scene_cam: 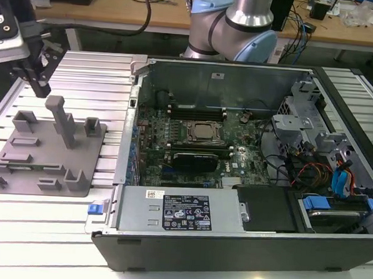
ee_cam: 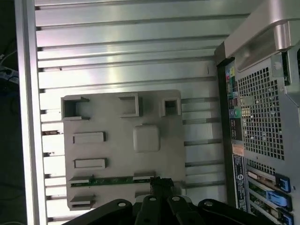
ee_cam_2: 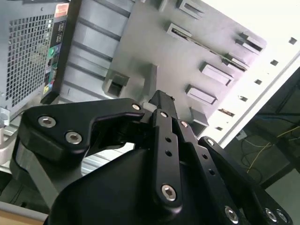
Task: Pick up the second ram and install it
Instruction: 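Reach for the second ram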
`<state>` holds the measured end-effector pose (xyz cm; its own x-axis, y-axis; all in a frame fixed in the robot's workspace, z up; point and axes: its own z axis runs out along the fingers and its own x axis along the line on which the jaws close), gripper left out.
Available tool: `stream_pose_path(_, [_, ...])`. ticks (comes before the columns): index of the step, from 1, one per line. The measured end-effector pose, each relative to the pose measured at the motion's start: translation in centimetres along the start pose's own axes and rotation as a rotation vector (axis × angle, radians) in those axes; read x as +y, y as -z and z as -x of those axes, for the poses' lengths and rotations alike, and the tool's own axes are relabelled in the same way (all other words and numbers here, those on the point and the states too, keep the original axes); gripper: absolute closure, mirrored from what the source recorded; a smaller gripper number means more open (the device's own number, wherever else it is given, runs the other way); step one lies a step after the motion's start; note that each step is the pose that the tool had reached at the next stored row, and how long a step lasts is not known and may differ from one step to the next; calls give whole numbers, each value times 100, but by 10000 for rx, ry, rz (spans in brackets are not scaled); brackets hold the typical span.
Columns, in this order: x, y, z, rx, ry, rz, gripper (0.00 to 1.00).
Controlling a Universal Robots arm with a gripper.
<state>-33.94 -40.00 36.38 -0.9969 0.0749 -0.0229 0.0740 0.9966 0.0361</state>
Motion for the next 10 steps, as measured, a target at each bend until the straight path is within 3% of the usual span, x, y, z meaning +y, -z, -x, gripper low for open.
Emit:
stream_pose_path(7, [-189, -96, -235, 4, 0, -1, 92])
stream_pose_path(10, [-235, -137, -277, 7, -2, -1, 92])
